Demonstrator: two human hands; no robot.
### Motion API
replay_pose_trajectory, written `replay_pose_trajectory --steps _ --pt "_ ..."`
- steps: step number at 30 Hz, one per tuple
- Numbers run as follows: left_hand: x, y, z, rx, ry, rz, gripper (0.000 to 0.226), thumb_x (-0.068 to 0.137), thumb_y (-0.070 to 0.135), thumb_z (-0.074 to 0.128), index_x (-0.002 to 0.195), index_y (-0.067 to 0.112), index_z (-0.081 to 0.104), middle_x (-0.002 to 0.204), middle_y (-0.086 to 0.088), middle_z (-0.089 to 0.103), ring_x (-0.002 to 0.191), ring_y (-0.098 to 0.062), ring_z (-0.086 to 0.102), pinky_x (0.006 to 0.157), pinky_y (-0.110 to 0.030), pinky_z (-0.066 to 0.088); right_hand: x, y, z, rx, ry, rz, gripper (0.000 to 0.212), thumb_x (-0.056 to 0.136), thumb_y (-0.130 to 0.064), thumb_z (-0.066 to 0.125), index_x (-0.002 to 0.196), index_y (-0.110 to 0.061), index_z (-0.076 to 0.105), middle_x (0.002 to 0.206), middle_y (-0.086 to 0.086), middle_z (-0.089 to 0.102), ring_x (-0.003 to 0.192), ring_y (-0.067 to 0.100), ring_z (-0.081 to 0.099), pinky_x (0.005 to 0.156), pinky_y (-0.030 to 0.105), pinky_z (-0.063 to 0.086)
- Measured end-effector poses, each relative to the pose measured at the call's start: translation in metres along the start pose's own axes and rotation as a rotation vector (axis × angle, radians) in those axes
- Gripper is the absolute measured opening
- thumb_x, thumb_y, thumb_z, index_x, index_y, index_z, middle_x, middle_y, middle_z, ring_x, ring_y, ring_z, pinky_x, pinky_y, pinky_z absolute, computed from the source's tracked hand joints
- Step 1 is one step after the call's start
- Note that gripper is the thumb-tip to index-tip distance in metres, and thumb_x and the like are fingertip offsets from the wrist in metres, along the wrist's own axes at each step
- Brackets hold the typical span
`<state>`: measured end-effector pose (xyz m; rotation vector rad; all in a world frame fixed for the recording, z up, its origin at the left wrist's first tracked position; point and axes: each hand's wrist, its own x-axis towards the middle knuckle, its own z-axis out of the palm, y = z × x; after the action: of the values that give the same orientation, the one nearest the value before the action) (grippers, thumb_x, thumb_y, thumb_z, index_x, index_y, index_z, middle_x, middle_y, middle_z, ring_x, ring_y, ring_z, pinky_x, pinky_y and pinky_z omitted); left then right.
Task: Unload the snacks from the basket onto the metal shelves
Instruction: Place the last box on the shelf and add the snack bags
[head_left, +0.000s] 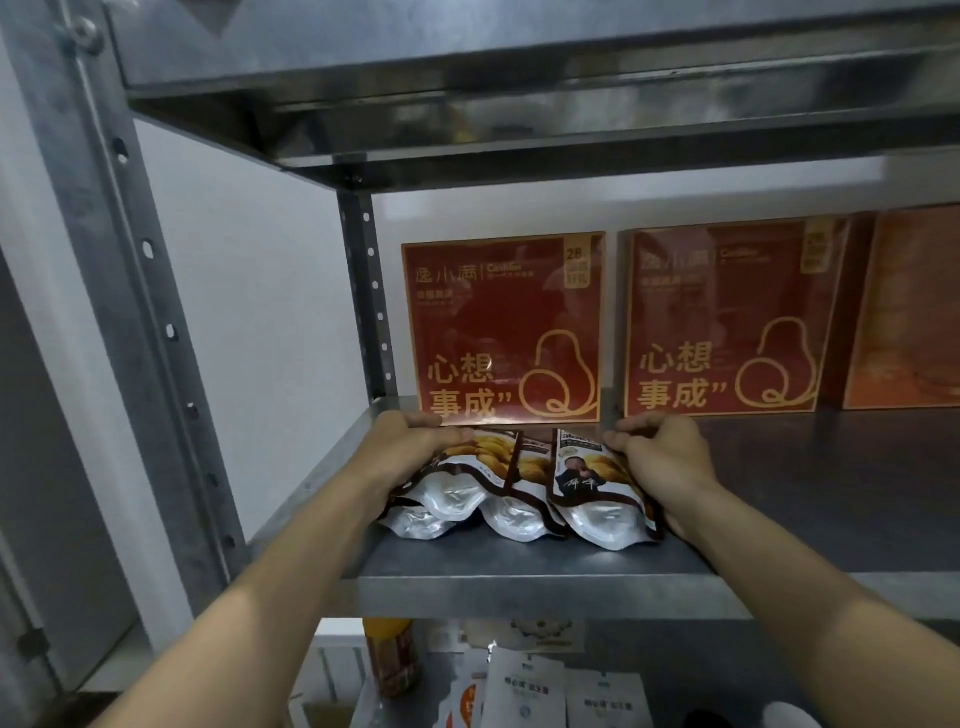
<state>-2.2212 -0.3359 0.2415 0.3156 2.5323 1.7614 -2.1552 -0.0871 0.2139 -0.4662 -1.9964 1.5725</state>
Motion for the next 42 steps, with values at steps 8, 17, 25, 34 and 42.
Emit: replay_pose_trajectory --steps 8,17,25,34,42 --pt "0.003 0.006 -0.001 0.151 0.003 0.041 0.054 0.066 0.041 0.085 0.113 0.016 0.071 0.108 0.000 0.071 0.100 -0.015 0.066 0.096 -0.029 0.050 -0.007 -0.006 0.000 -0.039 -0.068 -0.024 0.006 0.086 -0.019 0.074 0.086 -0.015 0.070 0.084 -0.001 0.069 0.077 0.007 0.062 0.058 0.018 0.042" --pt "-0.009 0.010 -0.006 0.177 0.076 0.108 0.012 0.084 0.032 0.073 0.091 0.024 0.077 0.094 0.006 0.074 0.090 -0.011 0.067 0.086 -0.025 0.052 -0.010 -0.014 -0.001 -0.098 -0.118 -0.049 0.005 0.087 -0.018 0.073 0.089 -0.014 0.072 0.084 0.001 0.073 0.075 0.009 0.068 0.058 0.015 0.046" --pt "-0.051 0.030 -0.014 0.524 0.162 0.197 0.047 0.088 0.049 0.064 0.129 0.027 0.062 0.133 0.003 0.061 0.124 -0.019 0.055 0.099 -0.027 0.040 -0.046 -0.056 -0.009 -0.467 -0.306 -0.410 0.053 0.092 -0.038 0.065 0.140 -0.019 0.052 0.141 -0.001 0.054 0.121 0.019 0.056 0.099 0.024 0.038" --pt "-0.153 0.033 -0.006 0.972 0.370 0.330 0.059 0.096 0.056 0.043 0.150 0.035 0.032 0.160 0.000 0.027 0.146 -0.023 0.023 0.116 -0.040 0.022 -0.125 -0.069 -0.021 -0.970 -0.429 -0.738 0.074 0.094 -0.066 0.034 0.155 -0.035 0.005 0.165 -0.002 0.006 0.152 0.020 -0.002 0.121 0.044 -0.007" --pt "-0.265 -0.025 -0.040 1.117 0.594 0.133 0.062 0.095 0.055 0.040 0.151 0.030 0.029 0.161 -0.001 0.020 0.148 -0.028 0.016 0.117 -0.046 0.018 -0.227 -0.053 0.014 -0.913 -0.532 -0.928 0.078 0.094 -0.066 0.033 0.156 -0.032 -0.002 0.165 0.006 0.004 0.151 0.025 -0.002 0.122 0.049 0.000"
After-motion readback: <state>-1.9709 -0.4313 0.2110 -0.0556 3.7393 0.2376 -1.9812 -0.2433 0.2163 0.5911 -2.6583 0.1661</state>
